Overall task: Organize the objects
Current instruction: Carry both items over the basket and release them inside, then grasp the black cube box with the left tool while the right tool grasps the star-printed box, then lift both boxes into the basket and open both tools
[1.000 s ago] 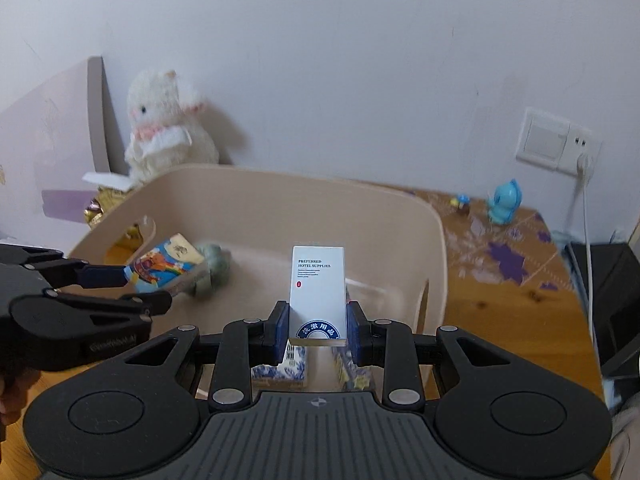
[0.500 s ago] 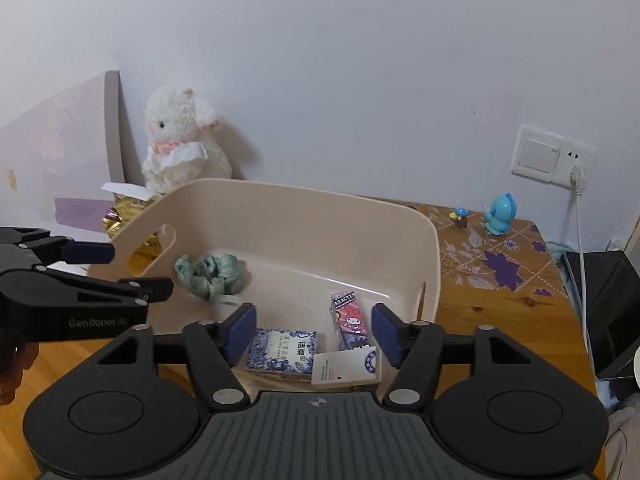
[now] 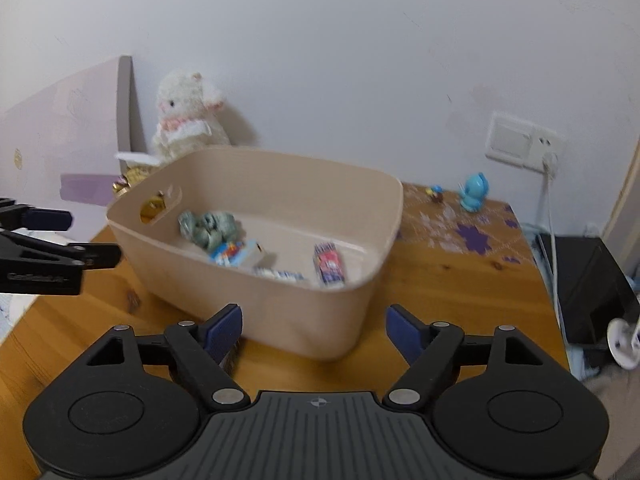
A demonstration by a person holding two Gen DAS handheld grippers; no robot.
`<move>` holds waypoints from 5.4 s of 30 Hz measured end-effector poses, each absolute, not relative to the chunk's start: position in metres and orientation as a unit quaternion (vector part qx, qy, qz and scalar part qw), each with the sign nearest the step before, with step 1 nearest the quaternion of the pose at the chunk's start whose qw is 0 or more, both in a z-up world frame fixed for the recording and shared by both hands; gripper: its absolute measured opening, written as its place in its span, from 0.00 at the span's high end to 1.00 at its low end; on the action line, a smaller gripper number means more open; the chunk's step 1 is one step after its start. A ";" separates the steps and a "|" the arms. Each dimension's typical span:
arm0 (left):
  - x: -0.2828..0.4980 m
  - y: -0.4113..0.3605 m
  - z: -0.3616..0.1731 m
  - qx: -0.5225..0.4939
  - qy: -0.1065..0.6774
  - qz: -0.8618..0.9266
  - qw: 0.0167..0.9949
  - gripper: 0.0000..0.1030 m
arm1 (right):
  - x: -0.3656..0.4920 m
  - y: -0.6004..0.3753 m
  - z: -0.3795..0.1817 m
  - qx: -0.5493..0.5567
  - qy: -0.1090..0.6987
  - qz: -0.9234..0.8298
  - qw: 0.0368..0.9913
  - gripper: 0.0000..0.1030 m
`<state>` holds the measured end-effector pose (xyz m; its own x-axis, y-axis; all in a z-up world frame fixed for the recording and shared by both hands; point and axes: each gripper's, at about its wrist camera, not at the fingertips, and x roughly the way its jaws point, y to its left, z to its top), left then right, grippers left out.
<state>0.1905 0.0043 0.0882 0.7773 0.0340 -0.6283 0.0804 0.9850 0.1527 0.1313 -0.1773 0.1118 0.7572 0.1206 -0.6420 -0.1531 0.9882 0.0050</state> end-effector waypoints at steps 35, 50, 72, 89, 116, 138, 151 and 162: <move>0.183 -0.032 -0.015 0.022 0.428 -0.048 0.902 0.22 | 0.107 -0.177 0.032 -0.015 0.416 0.054 0.907 0.17; 0.194 0.011 -0.019 0.030 0.422 -0.056 0.904 0.23 | 0.129 -0.141 0.019 -0.020 0.418 0.083 0.904 0.17; 0.196 0.048 -0.015 0.021 0.407 -0.060 0.911 0.62 | 0.161 -0.088 0.005 -0.039 0.386 0.091 0.917 0.50; 0.185 0.049 -0.010 -0.003 0.388 -0.068 0.919 0.67 | 0.140 -0.094 0.022 -0.031 0.393 0.110 0.913 0.80; 0.237 0.008 0.113 0.049 0.276 -0.065 0.958 0.67 | 0.157 -0.146 0.153 0.016 0.258 0.104 0.961 0.80; 0.319 -0.005 0.051 0.055 0.412 -0.027 0.909 0.67 | 0.243 -0.145 0.089 0.001 0.386 0.055 0.921 0.79; 0.279 0.003 0.089 0.050 0.324 0.003 0.945 0.15 | 0.203 -0.150 0.125 -0.005 0.327 0.066 0.943 0.23; 0.211 0.006 0.099 0.041 0.288 -0.007 0.957 0.14 | 0.142 -0.149 0.141 -0.008 0.290 0.072 0.954 0.12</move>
<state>0.2112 0.0055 0.0991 0.8335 0.0100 -0.5525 0.0369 0.9966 0.0737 0.1422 -0.1485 0.1409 0.8212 0.1326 -0.5550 -0.1424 0.9895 0.0258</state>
